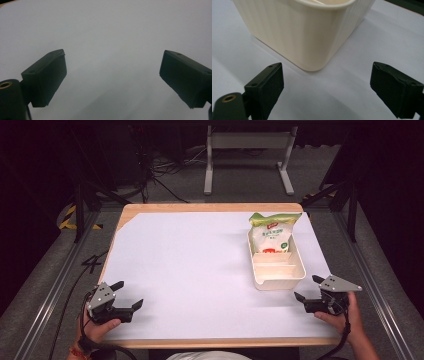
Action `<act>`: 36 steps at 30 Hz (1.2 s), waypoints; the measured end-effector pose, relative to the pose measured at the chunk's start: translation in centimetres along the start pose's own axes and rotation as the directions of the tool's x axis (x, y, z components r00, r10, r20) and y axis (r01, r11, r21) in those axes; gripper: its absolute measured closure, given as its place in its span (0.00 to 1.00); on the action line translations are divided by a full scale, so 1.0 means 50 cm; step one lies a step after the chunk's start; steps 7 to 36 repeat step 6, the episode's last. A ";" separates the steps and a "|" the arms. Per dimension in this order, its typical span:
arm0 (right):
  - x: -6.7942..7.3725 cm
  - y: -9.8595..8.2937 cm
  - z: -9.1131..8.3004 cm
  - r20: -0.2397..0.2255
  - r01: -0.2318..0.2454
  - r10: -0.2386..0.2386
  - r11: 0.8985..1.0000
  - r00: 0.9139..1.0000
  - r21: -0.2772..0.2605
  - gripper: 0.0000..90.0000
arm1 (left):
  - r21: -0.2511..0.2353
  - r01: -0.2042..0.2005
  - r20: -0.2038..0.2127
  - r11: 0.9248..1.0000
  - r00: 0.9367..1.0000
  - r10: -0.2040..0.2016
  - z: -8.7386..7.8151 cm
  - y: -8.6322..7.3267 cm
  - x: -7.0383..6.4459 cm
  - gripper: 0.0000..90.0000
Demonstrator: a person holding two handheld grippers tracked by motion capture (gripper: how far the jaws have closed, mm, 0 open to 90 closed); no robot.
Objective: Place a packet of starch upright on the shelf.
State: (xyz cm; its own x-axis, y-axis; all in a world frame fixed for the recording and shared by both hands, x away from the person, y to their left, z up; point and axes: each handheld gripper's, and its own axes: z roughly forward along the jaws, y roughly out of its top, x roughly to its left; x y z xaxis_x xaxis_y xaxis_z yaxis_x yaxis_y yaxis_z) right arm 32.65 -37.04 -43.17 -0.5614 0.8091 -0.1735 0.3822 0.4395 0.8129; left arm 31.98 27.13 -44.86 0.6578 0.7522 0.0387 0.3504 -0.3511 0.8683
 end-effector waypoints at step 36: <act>0.002 -0.003 -0.005 0.004 0.001 -0.001 1.000 1.000 0.004 0.13 | 0.007 -0.016 0.010 1.000 1.000 0.016 0.009 0.006 -0.002 0.09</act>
